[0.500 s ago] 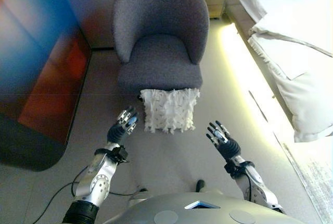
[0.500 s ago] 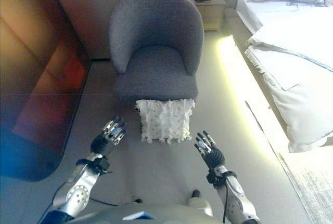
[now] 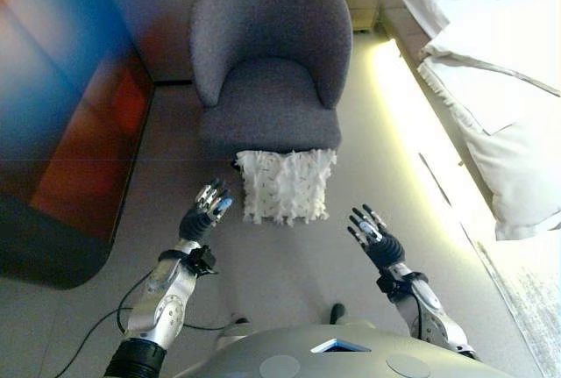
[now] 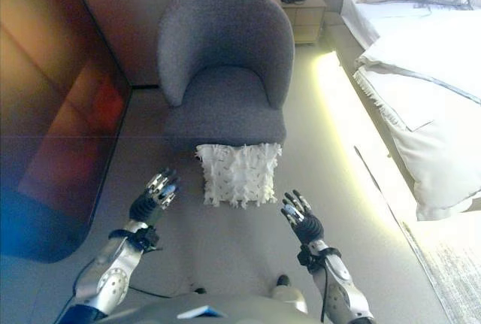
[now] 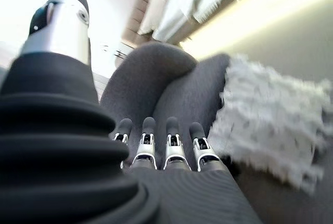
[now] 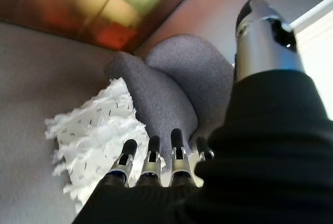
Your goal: Pick up the cushion and take it to the sofa
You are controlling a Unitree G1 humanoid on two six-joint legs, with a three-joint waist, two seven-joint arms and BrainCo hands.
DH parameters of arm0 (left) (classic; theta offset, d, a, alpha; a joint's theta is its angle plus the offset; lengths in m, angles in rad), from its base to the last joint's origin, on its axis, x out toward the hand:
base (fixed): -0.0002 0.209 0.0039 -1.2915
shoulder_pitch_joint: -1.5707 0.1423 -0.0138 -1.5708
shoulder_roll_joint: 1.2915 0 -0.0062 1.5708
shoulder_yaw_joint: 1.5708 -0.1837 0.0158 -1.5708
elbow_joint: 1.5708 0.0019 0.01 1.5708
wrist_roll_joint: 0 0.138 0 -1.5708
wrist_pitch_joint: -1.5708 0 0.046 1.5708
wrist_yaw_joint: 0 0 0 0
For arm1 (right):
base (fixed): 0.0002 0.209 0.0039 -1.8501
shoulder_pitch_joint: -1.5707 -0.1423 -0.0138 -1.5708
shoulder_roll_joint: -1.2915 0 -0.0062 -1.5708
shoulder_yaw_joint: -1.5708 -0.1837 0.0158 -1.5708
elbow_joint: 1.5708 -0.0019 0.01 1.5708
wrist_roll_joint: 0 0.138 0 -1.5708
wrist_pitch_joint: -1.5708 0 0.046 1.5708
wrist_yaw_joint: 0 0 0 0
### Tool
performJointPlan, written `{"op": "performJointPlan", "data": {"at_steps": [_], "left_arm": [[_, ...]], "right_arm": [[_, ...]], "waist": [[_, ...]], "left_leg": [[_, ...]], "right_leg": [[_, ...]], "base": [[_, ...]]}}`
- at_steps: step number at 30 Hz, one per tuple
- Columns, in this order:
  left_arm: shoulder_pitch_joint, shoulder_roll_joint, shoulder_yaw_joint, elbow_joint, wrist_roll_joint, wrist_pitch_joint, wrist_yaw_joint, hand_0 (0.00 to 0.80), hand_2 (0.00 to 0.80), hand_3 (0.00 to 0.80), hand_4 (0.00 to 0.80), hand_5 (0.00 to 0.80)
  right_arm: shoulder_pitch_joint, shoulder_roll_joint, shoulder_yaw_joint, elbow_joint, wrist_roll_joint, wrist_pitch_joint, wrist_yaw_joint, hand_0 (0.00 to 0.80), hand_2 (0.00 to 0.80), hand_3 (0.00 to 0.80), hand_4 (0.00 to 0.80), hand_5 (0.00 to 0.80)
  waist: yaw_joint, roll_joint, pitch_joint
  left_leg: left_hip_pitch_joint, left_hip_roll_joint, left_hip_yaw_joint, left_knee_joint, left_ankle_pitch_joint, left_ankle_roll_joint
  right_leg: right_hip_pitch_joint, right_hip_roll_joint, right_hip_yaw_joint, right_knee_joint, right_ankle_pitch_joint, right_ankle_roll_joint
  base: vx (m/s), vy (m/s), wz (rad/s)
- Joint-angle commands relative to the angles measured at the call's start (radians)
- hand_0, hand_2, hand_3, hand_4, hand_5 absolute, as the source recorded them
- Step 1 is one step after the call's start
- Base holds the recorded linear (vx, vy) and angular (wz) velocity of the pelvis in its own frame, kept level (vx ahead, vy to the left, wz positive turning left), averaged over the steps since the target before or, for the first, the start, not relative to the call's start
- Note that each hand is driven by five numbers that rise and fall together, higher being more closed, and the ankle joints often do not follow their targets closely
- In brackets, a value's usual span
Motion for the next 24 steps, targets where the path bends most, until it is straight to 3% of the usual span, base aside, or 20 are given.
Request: {"op": "performJointPlan", "data": {"at_steps": [1,5,9,13,19,24], "left_arm": [[-0.07,0.072,-0.005,-0.054,0.073,-0.051,0.034,0.0,0.0,0.0,0.0,0.0],[-0.078,0.077,-0.012,-0.053,0.107,-0.045,0.05,0.0,0.0,0.0,0.0,0.0],[-0.083,0.082,-0.018,-0.048,0.081,-0.039,0.038,0.0,0.0,0.0,0.0,0.0],[-0.08,0.041,0.0,-0.041,-0.209,0.053,-0.133,0.0,0.0,0.0,0.0,0.0],[-0.054,-0.019,-0.028,-0.043,-0.535,0.164,-0.375,0.0,0.0,0.0,0.0,0.0],[-0.042,-0.071,-0.032,-0.052,-0.725,0.246,-0.511,0.0,0.0,0.0,0.0,0.0]], "right_arm": [[-0.064,-0.012,-0.007,-0.07,-0.083,-0.068,-0.056,0.0,0.0,0.0,0.0,0.0],[-0.074,-0.029,-0.006,-0.068,-0.183,-0.075,-0.117,0.0,0.0,0.0,0.0,0.0],[-0.081,-0.039,-0.002,-0.084,-0.14,-0.059,-0.094,0.0,0.0,0.0,0.0,0.0],[-0.083,-0.001,-0.009,-0.092,0.137,-0.015,0.101,0.0,0.0,0.0,0.0,0.0],[-0.071,0.05,0.003,-0.061,0.385,0.057,0.369,0.0,0.0,0.0,0.0,0.0],[-0.065,0.082,0.011,-0.042,0.536,0.114,0.516,0.0,0.0,0.0,0.0,0.0]], "waist": [[0.017,-0.034,0.03],[0.016,-0.033,0.033],[0.016,-0.034,0.039],[0.018,-0.034,0.045],[0.02,-0.027,0.04],[0.019,-0.024,0.04]], "left_leg": [[-0.046,-0.04,-0.014,0.04,-0.028,0.058],[-0.044,-0.04,-0.015,0.036,-0.026,0.058],[-0.042,-0.039,-0.014,0.036,-0.026,0.059],[-0.034,-0.038,-0.011,0.036,-0.028,0.06],[-0.035,-0.036,0.005,0.042,-0.033,0.059],[-0.039,-0.036,0.013,0.052,-0.041,0.06]], "right_leg": [[0.044,-0.012,-0.053,0.038,-0.066,0.015],[0.045,-0.011,-0.051,0.038,-0.065,0.015],[0.045,-0.011,-0.052,0.04,-0.064,0.016],[0.052,-0.012,-0.056,0.04,-0.065,0.015],[0.049,-0.017,-0.07,0.044,-0.066,0.019],[0.045,-0.02,-0.074,0.049,-0.071,0.02]], "base": [[0.0,0.0,0.0],[0.0,0.0,0.0],[0.0,0.0,0.0],[0.0,0.0,0.0],[0.0,0.0,0.0],[0.0,0.0,0.0]]}}
